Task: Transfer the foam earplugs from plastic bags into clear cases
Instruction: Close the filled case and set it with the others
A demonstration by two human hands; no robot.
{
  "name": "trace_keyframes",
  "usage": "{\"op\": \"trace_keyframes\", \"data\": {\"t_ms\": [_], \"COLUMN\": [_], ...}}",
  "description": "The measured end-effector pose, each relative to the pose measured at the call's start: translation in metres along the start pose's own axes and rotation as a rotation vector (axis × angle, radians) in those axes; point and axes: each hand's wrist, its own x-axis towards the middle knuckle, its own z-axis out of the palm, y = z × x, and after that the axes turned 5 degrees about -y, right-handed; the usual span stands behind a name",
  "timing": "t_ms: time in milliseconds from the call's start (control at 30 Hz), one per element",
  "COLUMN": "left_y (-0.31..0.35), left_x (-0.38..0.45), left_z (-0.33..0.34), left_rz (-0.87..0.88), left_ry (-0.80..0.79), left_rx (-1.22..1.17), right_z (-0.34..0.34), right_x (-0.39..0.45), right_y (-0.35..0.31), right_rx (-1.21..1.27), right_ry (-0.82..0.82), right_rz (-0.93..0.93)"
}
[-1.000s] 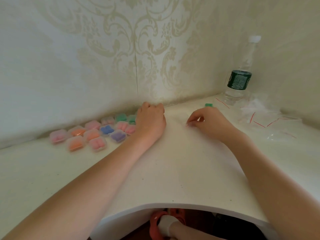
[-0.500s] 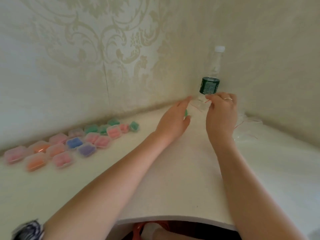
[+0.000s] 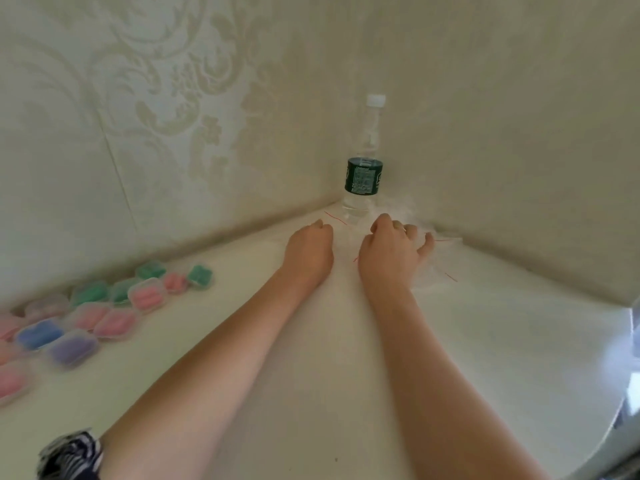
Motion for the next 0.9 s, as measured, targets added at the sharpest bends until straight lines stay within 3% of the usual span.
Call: {"op": "trace_keyframes", "data": {"t_ms": [100,167,233,333,467,567,667,767,900], "left_y": [-0.01,-0.018,-0.026,-0.036,-0.044,-0.049,-0.056,-0.062,-0.066], "left_x": [-0.012,-0.022,-0.03,-0.044,-0.069,-0.087,-0.108,-0.127,-0.13], "left_z": [-0.006,-0.01,-0.013,-0.021,-0.034,-0.043,-0.054,-0.063,-0.063], "left_rz": [0.084,0.086,0.014,-0.038,-0.053,-0.063,-0.027,-0.023,-0.048], "left_ry": [0.101,0.152,0.093,-0.051,0.039,0.2,0.394,0.358,0.327], "left_rx": [-0.121,-0.062,0.005,-0.148,-0.42,-0.535,-0.456,-0.451,-0.421], "right_z": [-0.001,0.0,0.001,0.007,0.013,0.007,-0.005,-0.006,0.002], "right_x": [-0.003,-0.007,-0.01,-0.016,-0.019,-0.026,-0.044,-0.061,-0.065], "right_y": [-0.009,-0.017,-0.022,-0.025,-0.029,-0.039,-0.057,-0.074,-0.079], "right_rx": [0.052,0.109,0.124,0.109,0.147,0.447,0.904,0.968,0.928], "right_ry": [0.069,0.034,-0.056,-0.247,-0.424,-0.452,-0.663,-0.772,-0.72], "right_rz": [-0.143,-0.265,-0.367,-0.481,-0.594,-0.51,-0.357,-0.39,-0.409]}}
